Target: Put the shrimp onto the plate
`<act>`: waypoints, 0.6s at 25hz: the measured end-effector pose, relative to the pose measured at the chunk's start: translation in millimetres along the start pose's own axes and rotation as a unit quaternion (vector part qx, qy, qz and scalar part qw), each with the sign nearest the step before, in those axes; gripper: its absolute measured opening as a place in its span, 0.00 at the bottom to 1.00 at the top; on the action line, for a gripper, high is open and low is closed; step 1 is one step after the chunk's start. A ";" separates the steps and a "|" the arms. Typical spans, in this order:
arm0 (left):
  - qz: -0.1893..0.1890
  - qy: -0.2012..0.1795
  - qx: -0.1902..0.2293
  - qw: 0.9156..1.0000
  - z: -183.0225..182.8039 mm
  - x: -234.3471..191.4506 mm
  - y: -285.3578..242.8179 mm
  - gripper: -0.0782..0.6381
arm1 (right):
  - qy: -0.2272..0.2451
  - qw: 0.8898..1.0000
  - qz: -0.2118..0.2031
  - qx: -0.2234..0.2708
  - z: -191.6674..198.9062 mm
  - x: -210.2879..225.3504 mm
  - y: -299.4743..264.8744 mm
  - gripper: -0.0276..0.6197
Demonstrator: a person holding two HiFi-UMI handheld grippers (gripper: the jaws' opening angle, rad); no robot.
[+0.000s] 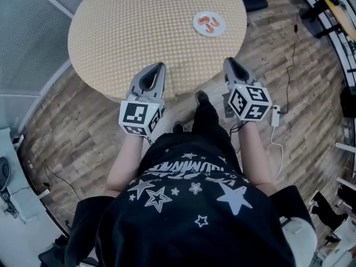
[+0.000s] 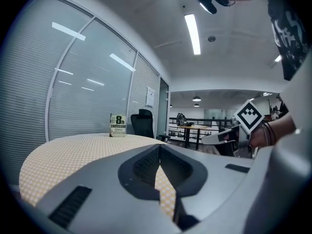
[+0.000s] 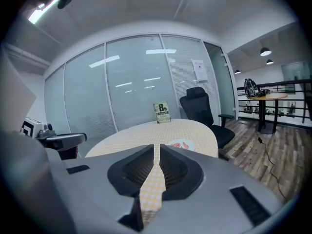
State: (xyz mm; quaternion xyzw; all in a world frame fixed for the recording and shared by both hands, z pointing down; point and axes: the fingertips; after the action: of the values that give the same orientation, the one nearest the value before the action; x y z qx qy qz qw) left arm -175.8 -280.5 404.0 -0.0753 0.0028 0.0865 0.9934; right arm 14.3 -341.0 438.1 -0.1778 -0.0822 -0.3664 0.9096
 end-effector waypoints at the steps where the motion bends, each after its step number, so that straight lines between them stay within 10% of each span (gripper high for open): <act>1: 0.004 0.003 -0.001 1.000 1.3 0.4 4.3 0.12 | -0.008 1.000 -0.005 0.012 1.2 -5.8 6.7 0.12; 15: 0.018 -0.011 0.009 1.000 -5.6 34.3 27.7 0.12 | -0.046 0.996 -0.018 0.074 -0.4 -9.0 51.4 0.12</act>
State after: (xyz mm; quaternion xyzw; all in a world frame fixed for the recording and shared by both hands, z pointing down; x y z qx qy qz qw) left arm -146.8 -248.5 393.7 -0.0656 -0.0065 0.1055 0.9922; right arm 43.7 -301.1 421.8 -0.1249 -0.1540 -0.3668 0.9089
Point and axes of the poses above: the fingertips, and each gripper's own axes: y backward along the fingers, x to its right, z out of its underside, and after that the axes turned 12 degrees about -z, right-handed
